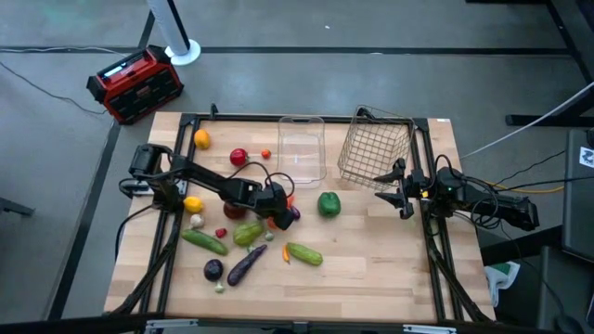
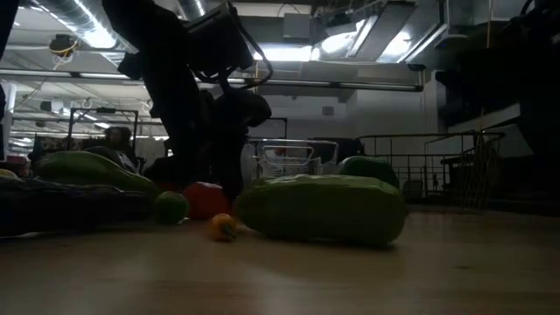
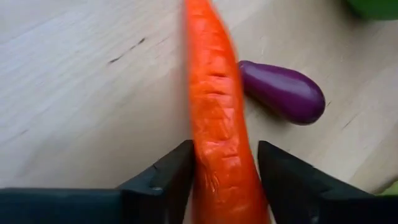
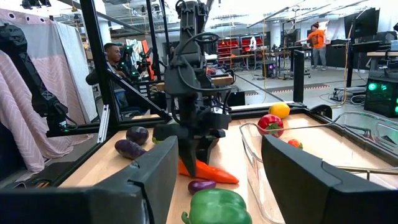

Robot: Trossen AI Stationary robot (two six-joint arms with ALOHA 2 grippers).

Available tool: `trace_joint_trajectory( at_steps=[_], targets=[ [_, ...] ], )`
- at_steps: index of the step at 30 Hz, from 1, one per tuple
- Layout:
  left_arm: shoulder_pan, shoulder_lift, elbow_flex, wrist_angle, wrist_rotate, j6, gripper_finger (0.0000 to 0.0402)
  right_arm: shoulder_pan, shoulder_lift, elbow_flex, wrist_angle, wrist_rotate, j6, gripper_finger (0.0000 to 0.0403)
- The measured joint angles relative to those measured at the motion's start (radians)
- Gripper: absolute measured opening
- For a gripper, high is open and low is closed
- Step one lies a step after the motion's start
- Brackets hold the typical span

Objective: Sort produce into baskets
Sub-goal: Put the orange carrot into the wire basket

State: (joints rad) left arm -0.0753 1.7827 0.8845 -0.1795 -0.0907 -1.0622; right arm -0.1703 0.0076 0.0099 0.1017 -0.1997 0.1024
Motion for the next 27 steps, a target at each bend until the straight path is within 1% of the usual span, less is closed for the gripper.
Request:
trace_joint_trajectory(
  at_steps=[3, 5, 10, 14, 17, 20, 22, 24, 27],
  targets=[
    [0.002, 0.003, 0.020, -0.004, 0.024, 0.017, 0.0119, 0.000, 0.000, 0.000, 0.000, 0.000, 0.000, 0.0230],
    [0.004, 0.001, 0.034, -0.004, 0.038, 0.024, 0.0108, 0.000, 0.000, 0.000, 0.000, 0.000, 0.000, 0.0230],
    [0.005, -0.037, 0.083, 0.004, 0.068, 0.048, 0.0109, 0.000, 0.000, 0.000, -0.002, 0.000, 0.000, 0.0230],
    [0.006, -0.071, 0.117, -0.002, 0.075, 0.048, 0.0131, 0.000, 0.001, 0.000, -0.008, 0.000, 0.000, 0.0230],
    [0.006, -0.092, 0.151, 0.022, 0.076, 0.048, 0.0138, 0.000, 0.001, 0.000, -0.008, 0.006, 0.000, 0.0230],
    [0.009, -0.090, 0.185, 0.109, 0.070, 0.063, 0.0134, 0.000, 0.001, 0.000, -0.008, 0.006, 0.000, 0.0230],
    [0.019, -0.082, 0.197, 0.212, 0.044, 0.092, 0.0128, 0.000, 0.001, 0.000, -0.010, 0.008, 0.000, 0.0230],
    [0.036, -0.080, 0.199, 0.325, -0.008, 0.139, 0.0123, 0.000, 0.001, 0.000, -0.009, 0.007, 0.000, 0.0230],
    [0.070, -0.064, 0.199, 0.501, -0.111, 0.249, 0.0122, 0.000, 0.001, 0.000, -0.014, 0.008, 0.000, 0.0230]
  ],
)
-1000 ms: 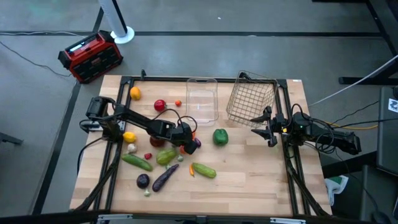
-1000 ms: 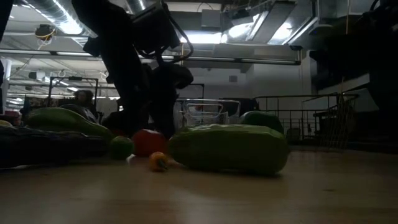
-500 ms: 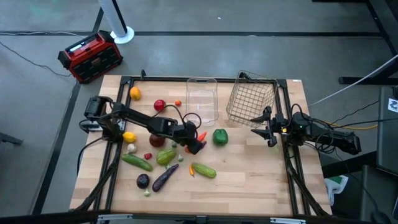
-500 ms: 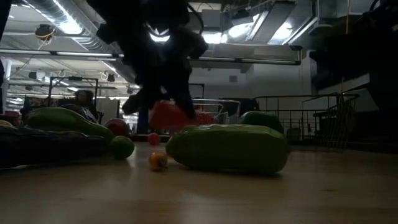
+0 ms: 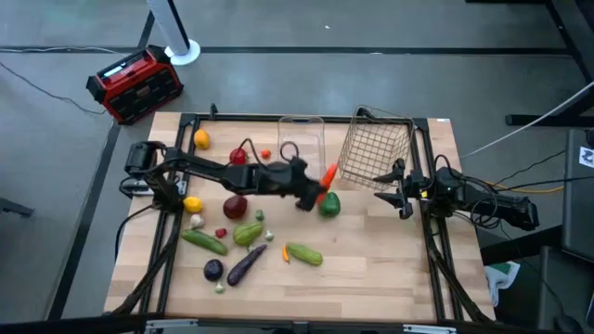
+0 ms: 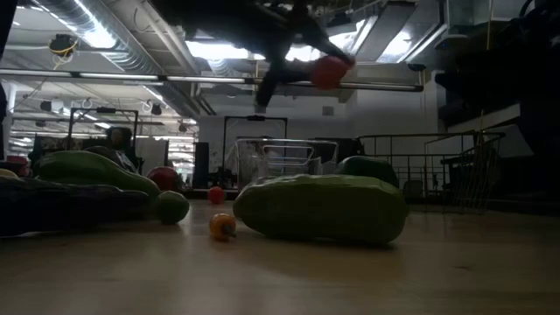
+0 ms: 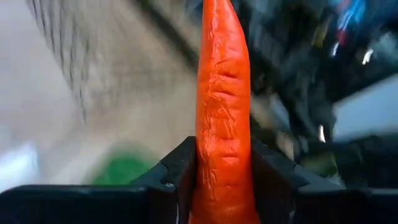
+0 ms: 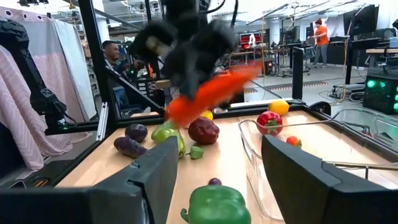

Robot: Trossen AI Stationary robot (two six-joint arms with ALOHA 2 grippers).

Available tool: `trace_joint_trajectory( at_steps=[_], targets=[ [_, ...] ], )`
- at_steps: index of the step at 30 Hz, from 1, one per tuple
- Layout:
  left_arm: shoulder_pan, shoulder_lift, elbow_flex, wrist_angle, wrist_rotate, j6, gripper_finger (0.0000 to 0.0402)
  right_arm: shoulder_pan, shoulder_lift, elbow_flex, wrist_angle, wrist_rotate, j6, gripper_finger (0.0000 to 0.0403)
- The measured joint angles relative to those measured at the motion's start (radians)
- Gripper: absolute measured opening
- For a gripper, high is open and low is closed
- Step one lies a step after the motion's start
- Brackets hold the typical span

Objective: Sort produce into baskets
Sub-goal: Put the orange carrot into the wire basket

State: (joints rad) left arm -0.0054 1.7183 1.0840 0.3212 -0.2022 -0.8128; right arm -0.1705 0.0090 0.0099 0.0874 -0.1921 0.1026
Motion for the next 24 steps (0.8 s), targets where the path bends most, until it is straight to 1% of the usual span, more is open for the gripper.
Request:
trace_joint_trajectory(
  at_steps=[3, 7, 12, 15, 19, 22, 24],
  targets=[
    [0.036, 0.040, 0.008, 0.181, -0.072, 0.108, 0.0126, 0.000, 0.000, 0.000, -0.015, 0.000, 0.000, 0.0230],
    [0.078, 0.129, 0.086, 0.321, -0.083, 0.237, 0.0134, 0.000, 0.000, 0.000, -0.023, 0.001, 0.000, 0.0230],
    [0.109, 0.279, 0.269, 0.319, -0.084, 0.396, 0.0134, 0.000, 0.000, 0.000, -0.033, 0.001, 0.000, 0.0230],
    [0.120, 0.358, 0.356, 0.316, -0.083, 0.486, 0.0136, 0.000, 0.000, 0.000, -0.033, 0.001, 0.000, 0.0230],
    [0.140, 0.426, 0.410, 0.317, -0.083, 0.567, 0.0146, 0.000, 0.000, 0.000, -0.034, 0.001, 0.000, 0.0230],
    [0.154, 0.459, 0.422, 0.313, -0.082, 0.563, 0.0160, 0.000, 0.000, 0.000, -0.034, 0.001, 0.000, 0.0230],
    [0.165, 0.472, 0.425, 0.317, -0.064, 0.555, 0.0173, 0.000, 0.000, 0.000, -0.034, 0.001, 0.000, 0.0230]
  ],
)
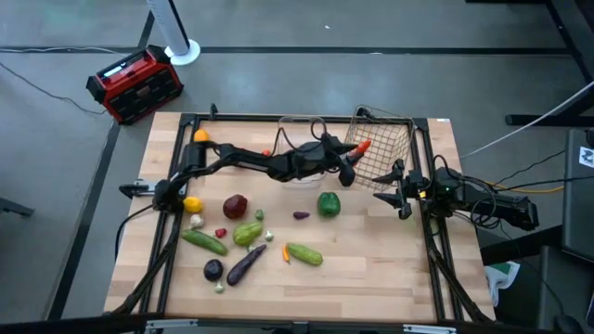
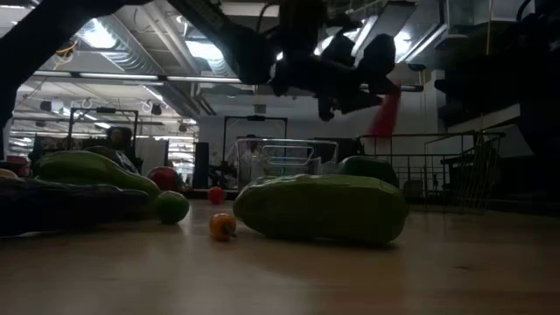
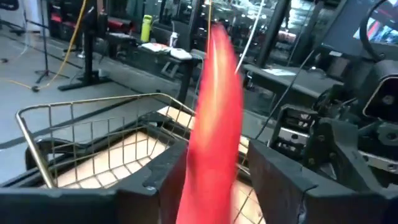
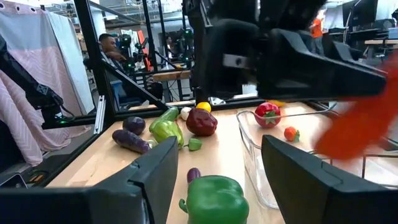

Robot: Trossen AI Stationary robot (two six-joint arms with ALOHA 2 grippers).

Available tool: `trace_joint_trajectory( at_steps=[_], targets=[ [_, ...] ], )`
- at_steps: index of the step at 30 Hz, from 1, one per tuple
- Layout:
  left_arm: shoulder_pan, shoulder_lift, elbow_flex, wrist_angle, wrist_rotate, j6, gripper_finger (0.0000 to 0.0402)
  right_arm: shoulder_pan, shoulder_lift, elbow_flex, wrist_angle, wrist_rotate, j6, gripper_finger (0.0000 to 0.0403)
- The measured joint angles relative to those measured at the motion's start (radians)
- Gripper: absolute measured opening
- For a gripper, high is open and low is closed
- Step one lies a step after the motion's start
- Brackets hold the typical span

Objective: Sort produce into baskets
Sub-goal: Put the orange carrot into the wire basket, then put the green bell pepper into the wire basket

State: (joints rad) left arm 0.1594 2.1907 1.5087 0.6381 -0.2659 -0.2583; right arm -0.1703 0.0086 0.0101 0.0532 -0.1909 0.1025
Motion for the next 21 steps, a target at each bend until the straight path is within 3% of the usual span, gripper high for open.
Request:
trace_joint_trajectory(
  at_steps=[9, 16, 21],
  targets=[
    [0.050, 0.003, 0.000, 0.001, 0.089, 0.004, 0.0246, 0.000, 0.000, 0.000, -0.001, 0.000, 0.000, 0.0230],
    [0.058, -0.068, 0.001, -0.016, 0.091, 0.032, 0.0246, 0.000, 0.000, 0.000, -0.001, 0.000, 0.000, 0.0230],
    [0.039, -0.149, 0.001, -0.154, 0.092, 0.082, 0.0244, 0.000, 0.000, 0.000, -0.001, 0.000, 0.000, 0.0230]
  ],
)
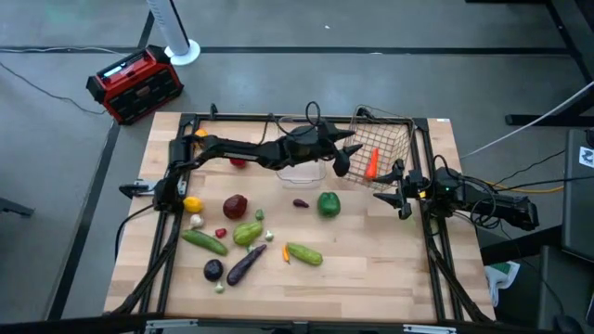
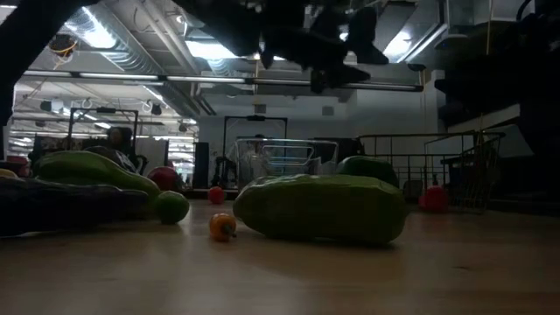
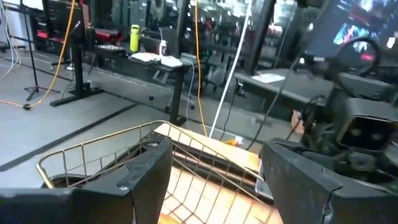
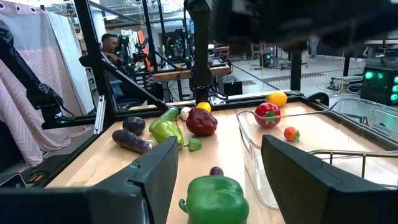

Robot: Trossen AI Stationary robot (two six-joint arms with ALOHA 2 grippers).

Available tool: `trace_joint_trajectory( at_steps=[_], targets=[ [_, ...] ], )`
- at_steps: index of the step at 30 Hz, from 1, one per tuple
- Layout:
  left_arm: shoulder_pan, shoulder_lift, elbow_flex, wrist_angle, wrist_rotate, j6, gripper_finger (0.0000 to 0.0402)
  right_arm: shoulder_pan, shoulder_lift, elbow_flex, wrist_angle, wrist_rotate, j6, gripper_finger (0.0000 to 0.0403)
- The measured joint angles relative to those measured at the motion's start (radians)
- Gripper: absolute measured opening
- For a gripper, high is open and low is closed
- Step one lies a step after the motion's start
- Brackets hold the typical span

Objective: Sort produce into baskets
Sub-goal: Put the green bell pepper into the wire basket

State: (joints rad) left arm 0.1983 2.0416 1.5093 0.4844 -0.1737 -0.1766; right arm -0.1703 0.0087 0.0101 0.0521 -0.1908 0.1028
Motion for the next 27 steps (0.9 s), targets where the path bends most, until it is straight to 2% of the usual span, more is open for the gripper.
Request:
trace_joint_trajectory(
  at_steps=[7, 16, 22, 27],
  targets=[
    [-0.023, -0.169, 0.000, -0.326, 0.000, 0.069, 0.0232, 0.000, 0.000, 0.000, 0.000, 0.000, 0.000, 0.0230],
    [-0.067, -0.401, 0.000, -0.709, -0.011, 0.127, 0.0165, 0.000, 0.000, 0.000, 0.000, 0.001, 0.000, 0.0230],
    [-0.115, -0.508, -0.019, -0.821, -0.063, 0.126, 0.0113, 0.000, 0.000, 0.000, 0.001, 0.001, -0.002, 0.0230],
    [-0.164, -0.620, -0.162, -0.808, -0.114, 0.056, 0.0078, 0.000, 0.000, 0.000, 0.002, 0.000, -0.003, 0.0230]
  ],
)
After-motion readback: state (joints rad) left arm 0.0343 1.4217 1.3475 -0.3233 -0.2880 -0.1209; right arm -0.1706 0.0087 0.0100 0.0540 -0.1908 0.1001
